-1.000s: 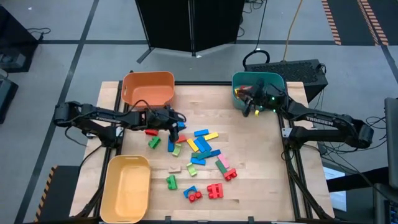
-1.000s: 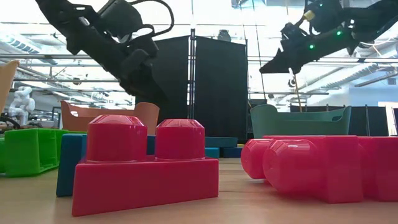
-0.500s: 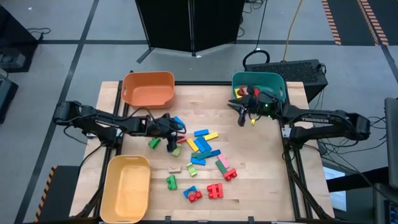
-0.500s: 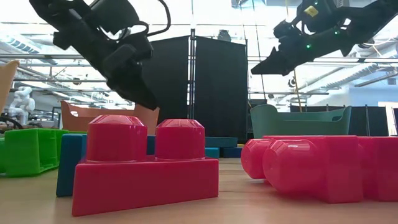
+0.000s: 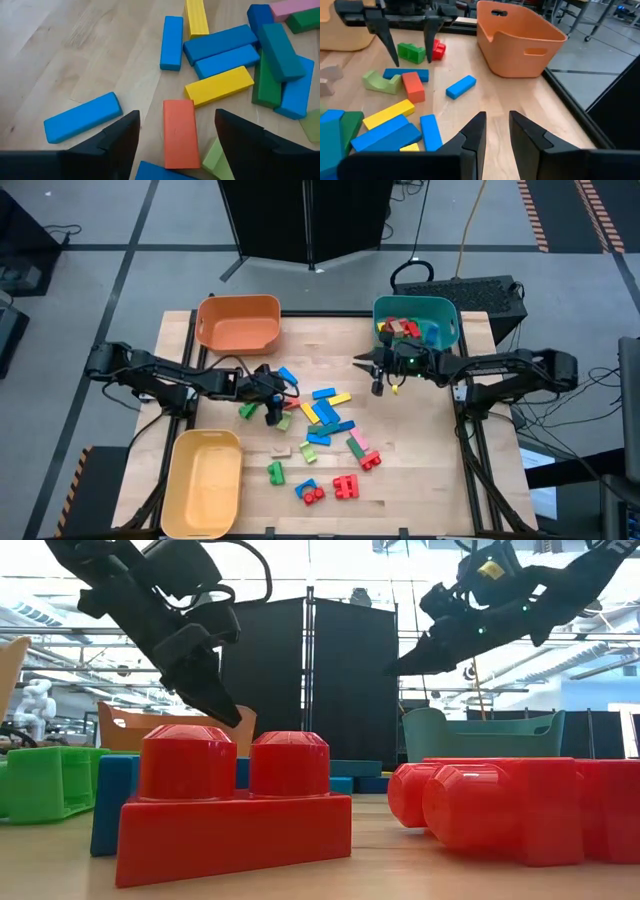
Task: Sort blocks by size
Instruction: Put the orange arch block into the blue bin
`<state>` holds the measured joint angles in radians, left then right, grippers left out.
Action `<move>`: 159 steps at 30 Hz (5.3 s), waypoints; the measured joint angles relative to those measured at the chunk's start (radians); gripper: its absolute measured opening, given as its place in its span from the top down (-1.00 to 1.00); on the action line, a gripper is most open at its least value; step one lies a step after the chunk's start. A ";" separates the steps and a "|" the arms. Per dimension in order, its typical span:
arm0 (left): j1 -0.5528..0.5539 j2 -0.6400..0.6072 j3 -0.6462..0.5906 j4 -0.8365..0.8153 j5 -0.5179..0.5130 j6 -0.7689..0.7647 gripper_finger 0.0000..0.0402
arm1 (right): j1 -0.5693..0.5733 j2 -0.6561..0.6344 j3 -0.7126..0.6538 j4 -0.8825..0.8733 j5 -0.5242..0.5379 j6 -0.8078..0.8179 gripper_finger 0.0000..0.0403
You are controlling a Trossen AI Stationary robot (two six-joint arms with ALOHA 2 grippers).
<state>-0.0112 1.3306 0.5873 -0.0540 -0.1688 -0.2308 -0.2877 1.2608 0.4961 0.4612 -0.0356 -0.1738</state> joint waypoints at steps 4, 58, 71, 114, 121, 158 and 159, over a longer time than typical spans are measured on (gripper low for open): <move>0.000 0.036 0.001 0.002 0.000 0.010 -0.42 | 0.015 0.064 0.000 0.053 0.000 0.002 0.65; 0.083 0.231 0.000 0.357 0.236 0.001 0.36 | 0.112 0.128 0.000 0.160 0.010 -0.230 0.45; 0.252 0.231 0.054 0.463 0.617 -0.053 0.36 | 0.220 0.128 0.001 0.180 0.008 -0.547 -0.08; 0.230 0.312 0.252 0.359 0.749 -0.104 0.36 | 0.218 0.276 0.266 -0.116 -0.103 -0.633 0.25; 0.230 0.312 0.251 0.359 0.749 -0.105 0.36 | 0.218 0.276 0.266 -0.116 -0.103 -0.639 0.32; 0.298 0.080 0.250 0.140 0.511 0.091 -0.19 | -0.021 -0.173 0.235 -0.626 0.120 -0.351 0.34; 0.290 0.081 0.251 0.143 0.504 0.092 -0.19 | -0.036 -0.195 0.230 -0.637 0.120 -0.345 0.34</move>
<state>0.2789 1.4112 0.8379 0.0887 0.3354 -0.1393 -0.3236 1.0657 0.7265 -0.1754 0.0841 -0.5184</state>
